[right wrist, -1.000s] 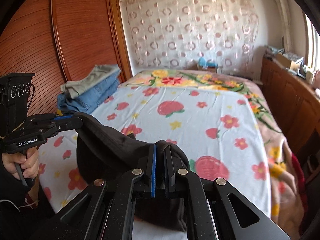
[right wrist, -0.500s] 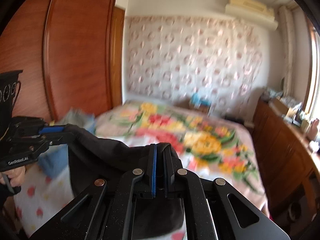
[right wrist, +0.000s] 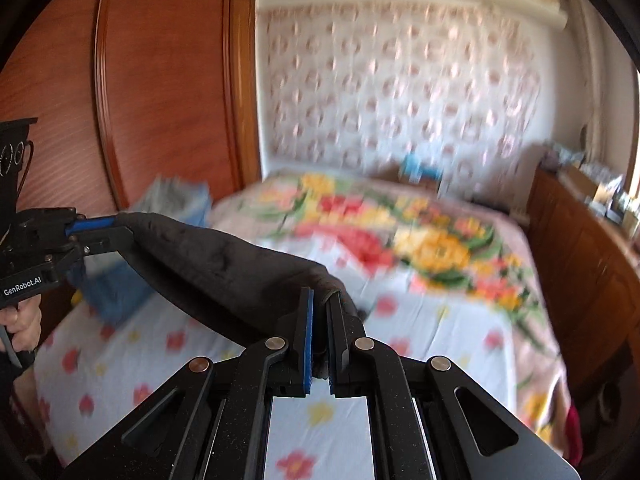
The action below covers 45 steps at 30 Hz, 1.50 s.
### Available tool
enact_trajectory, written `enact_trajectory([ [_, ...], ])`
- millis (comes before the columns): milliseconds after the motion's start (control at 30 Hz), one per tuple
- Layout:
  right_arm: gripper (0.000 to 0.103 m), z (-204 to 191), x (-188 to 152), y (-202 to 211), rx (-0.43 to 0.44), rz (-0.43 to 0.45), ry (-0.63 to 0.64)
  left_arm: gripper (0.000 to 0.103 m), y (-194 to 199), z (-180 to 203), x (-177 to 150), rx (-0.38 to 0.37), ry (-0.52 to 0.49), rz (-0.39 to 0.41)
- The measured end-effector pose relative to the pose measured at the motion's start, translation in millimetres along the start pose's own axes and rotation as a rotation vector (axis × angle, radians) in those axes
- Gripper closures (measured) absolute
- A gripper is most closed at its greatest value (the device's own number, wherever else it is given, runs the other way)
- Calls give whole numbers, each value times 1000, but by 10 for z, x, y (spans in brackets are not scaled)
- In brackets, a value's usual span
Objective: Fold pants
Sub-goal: 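Lift the pants hem with both grippers and fold it over toward the waistband, then lower the folded hem onto the pants and open both grippers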
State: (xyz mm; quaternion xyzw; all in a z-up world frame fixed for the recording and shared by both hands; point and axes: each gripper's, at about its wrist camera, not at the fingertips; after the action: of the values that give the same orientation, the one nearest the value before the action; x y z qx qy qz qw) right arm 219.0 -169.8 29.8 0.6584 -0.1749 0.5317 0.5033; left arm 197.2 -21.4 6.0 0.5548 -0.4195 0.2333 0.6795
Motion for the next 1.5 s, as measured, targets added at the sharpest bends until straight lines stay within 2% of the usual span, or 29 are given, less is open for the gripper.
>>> enact_trajectory([
  [100,98,-82,-101,-49,25,-68,6,91,40,39,-247,-12,17,-38],
  [200,98,-149,-108,-69,29,-100,3,91,98,109,-357,-25,19,-48],
  [433,98,-201,-204,80,36,-131,-16,91,253,211,-641,-38,35,-59],
  [767,98,-229,-568,166,79,-149,-54,91,419,282,-1125,-54,81,-96],
  [1067,98,-170,-676,194,103,-129,-102,91,486,310,-1297,-72,99,-118],
  [1500,98,-179,-787,-70,51,-184,-69,88,339,274,-1561,-58,123,-178],
])
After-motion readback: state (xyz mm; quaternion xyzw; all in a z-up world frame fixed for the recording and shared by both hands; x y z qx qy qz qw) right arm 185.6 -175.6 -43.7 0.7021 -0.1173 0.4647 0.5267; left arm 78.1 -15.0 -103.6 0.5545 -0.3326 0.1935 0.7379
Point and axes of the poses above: each gripper's, at about its wrist camera, not at the fingertips, and y roughly against the way its jaws point, z to its right, x to its top, and after that the axes turned 2 degrees about y, right-handed
